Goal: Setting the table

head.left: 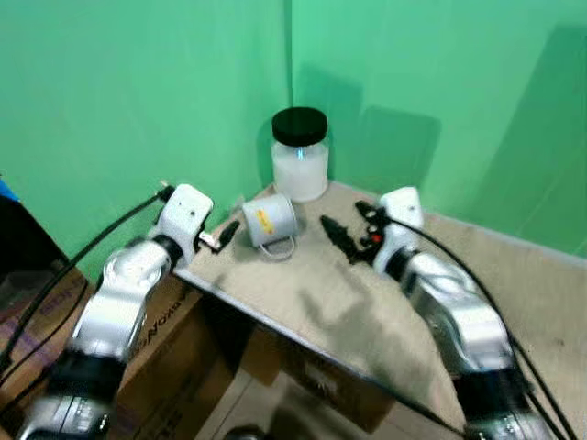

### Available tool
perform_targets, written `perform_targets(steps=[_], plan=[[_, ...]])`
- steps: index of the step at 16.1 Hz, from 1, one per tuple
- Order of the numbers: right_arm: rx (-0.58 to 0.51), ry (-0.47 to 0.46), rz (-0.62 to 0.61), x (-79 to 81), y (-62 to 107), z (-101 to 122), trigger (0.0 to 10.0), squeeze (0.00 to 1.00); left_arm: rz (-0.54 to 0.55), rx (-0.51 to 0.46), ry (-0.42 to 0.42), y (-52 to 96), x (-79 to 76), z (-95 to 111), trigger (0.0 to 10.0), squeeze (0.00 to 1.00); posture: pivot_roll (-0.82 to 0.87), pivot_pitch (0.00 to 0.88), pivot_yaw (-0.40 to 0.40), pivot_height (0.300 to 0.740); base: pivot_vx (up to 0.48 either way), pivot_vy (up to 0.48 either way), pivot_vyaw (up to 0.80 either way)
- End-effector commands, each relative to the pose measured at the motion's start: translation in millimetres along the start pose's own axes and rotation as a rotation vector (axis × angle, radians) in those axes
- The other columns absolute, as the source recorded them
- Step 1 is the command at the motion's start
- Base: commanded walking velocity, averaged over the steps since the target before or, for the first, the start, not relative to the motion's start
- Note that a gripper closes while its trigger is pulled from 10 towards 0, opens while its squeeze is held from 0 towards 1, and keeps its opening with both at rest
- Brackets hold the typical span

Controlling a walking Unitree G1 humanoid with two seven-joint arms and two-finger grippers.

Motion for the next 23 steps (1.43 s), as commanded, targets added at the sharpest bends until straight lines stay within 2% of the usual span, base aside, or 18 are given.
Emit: perform_targets(steps=[1,4,5,8,10,12,18,21,23], plan=[[-0.021,-0.006,0.025,1.8,-11.6,5,10.0,0.0,-0.04,-0.015,0.017,-6.0,1.2,2,10.0,0.0,0.08,0.0,0.08,0.74,0.0,0.0,0.0],[-0.005,-0.025,-0.01,-5.8,-32.3,6,10.0,0.0,-0.099,0.023,0.011,-23.2,-8.1,-9,10.0,0.0,0.08,0.0,0.072,0.74,0.0,0.0,0.0],[-0.01,-0.029,-0.013,-6.7,-33.4,8,10.0,0.0,-0.108,0.029,0.016,-24.9,-9.5,-11,10.0,0.0,0.08,0.0,0.071,0.74,0.0,0.0,0.0],[-0.051,-0.085,0.006,-9.6,-33.6,12,10.0,0.0,-0.213,0.076,0.044,-33.8,-26.8,-26,10.0,0.0,0.05,0.0,0.079,0.74,0.0,0.0,0.0],[-0.072,-0.165,0.066,-3.4,-33.2,11,10.0,0.0,-0.329,0.067,0.083,-34.2,-44.4,-25,10.0,0.0,0.05,0.0,0.083,0.74,0.0,0.0,0.0],[-0.081,-0.19,0.108,2.8,-33.9,8,10.0,0.0,-0.407,0.057,0.088,-33.2,-54.5,-23,10.0,0.0,0.05,0.0,0.08,0.74,0.0,0.0,0.0],[-0.044,-0.211,0.176,12.9,-44.6,0,10.0,0.0,-0.524,0.074,0.116,-22.5,-61.7,-30,10.0,0.0,0.06,0.0,0.065,0.74,0.0,0.0,0.0],[-0.038,-0.237,0.166,15.1,-55.3,-3,10.0,0.0,-0.531,0.079,0.108,-21.0,-61.7,-32,10.0,0.0,0.06,0.0,0.065,0.74,0.0,0.0,0.0],[-0.025,-0.224,0.142,13.5,-60.7,-5,10.0,0.0,-0.532,0.081,0.108,-19.8,-60.4,-33,10.0,0.0,0.07,0.0,0.061,0.74,0.0,0.0,0.0]])
Point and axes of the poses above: a point about 5 cm out from each wrist's last joint towards the gripper, its own y axis pointing back from the gripper into the wrist, its own z axis along the axis of the wrist's last joint, x = y × z, the point moved 5 cm from there along -y, pointing out of the wrist towards the gripper, and after that the axes turned 10 degrees about y, right-handed, at the moved point
